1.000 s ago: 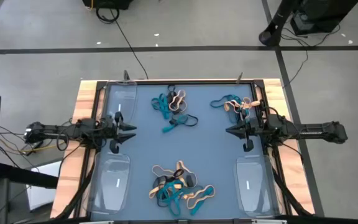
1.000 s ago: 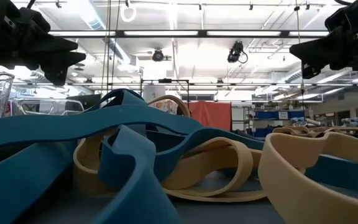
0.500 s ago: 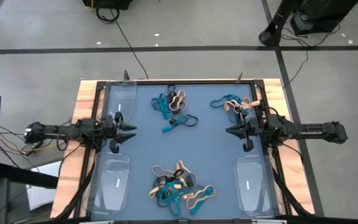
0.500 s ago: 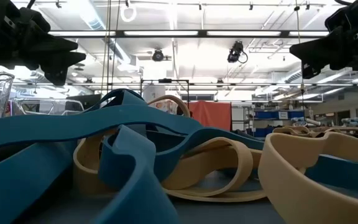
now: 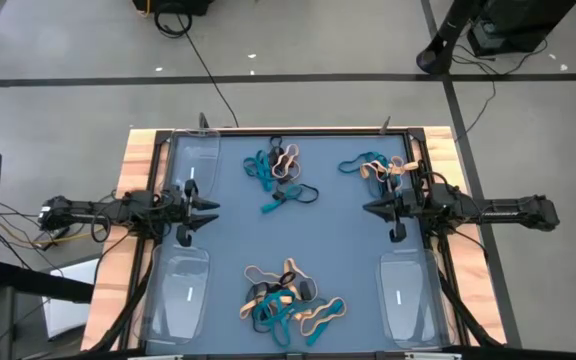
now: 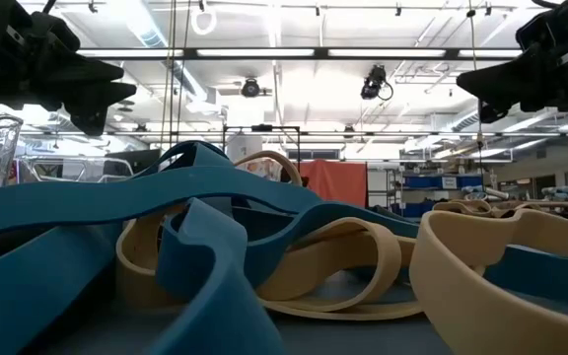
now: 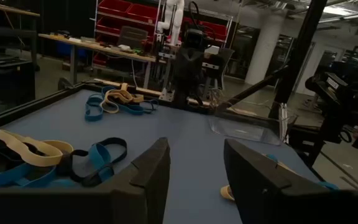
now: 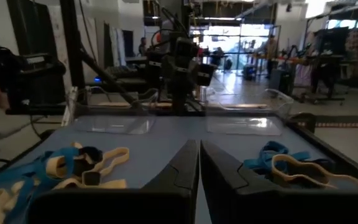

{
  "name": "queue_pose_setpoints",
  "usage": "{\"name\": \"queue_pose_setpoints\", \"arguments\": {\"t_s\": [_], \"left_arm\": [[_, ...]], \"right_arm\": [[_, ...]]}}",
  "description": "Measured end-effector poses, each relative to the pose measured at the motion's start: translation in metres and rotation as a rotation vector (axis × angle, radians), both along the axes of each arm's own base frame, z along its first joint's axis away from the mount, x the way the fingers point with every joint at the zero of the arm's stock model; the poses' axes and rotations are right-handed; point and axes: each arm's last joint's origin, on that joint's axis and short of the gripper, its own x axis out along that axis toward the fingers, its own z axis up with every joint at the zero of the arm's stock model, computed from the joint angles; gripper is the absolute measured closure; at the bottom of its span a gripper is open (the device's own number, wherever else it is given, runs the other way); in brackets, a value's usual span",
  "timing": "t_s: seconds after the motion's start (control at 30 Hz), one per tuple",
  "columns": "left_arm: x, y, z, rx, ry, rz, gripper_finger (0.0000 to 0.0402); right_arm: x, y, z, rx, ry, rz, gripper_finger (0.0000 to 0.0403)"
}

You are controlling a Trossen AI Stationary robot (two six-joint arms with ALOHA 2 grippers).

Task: Sort rubber bands into baskets
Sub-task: Put the blue rubber band into the top transparent bin

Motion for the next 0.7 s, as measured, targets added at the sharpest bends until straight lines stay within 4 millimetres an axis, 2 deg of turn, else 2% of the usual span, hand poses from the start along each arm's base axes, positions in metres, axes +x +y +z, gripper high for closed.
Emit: {"name": "queue_pose_setpoints", "arguments": {"t_s": [0.23, 0.43, 0.7], "left_arm": [[0.000, 0.000, 0.000, 0.000, -0.005, 0.000, 0.0245], [0.000, 0.000, 0.005, -0.003, -0.049, 0.004, 0.0245], [-0.001, 0.000, 0.006, -0.002, -0.065, 0.005, 0.0245]], "right_arm": [[-0.001, 0.000, 0.009, -0.004, -0.098, 0.001, 0.0373], [-0.002, 0.000, 0.017, 0.072, -0.174, 0.013, 0.0373], [-0.003, 0.000, 0.019, 0.078, -0.201, 0.008, 0.0373]]}}
